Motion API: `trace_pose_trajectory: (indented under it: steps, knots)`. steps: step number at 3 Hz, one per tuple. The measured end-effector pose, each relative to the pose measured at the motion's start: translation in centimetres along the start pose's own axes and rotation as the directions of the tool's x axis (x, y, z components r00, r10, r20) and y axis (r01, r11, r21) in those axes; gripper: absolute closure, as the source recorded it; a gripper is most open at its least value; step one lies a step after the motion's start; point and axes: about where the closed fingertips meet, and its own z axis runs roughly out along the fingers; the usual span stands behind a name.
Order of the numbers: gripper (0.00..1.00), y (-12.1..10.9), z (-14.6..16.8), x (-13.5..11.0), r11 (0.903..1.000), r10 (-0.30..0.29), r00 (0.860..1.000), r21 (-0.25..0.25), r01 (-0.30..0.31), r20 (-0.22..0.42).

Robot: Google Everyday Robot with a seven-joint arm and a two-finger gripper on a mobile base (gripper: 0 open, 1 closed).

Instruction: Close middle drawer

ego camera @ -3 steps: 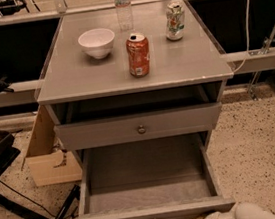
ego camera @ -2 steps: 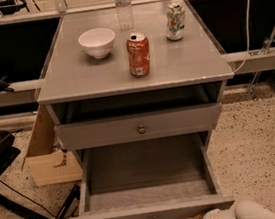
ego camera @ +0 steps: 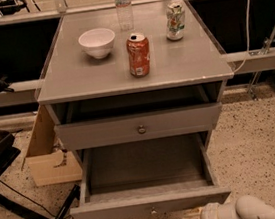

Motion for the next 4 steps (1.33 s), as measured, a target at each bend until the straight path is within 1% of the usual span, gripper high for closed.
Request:
trace_pose_trajectory:
  steps: [1,2,3,4]
  knots:
    - [1.00,-0.2,0.4,-0.2,1.0000,-0.007,1.000,-0.003,0.007,0.005]
    - [1.00,-2.1,1.1,-1.0,0.9995,-0.032,0.999,0.005,0.032,0.033]
    - [1.00,-1.6,3.9,-2.7,0.9950,-0.070,0.993,-0.064,0.076,0.090]
    - [1.00,-2.4,4.5,-3.4,0.9928,-0.086,0.989,-0.073,0.095,0.117]
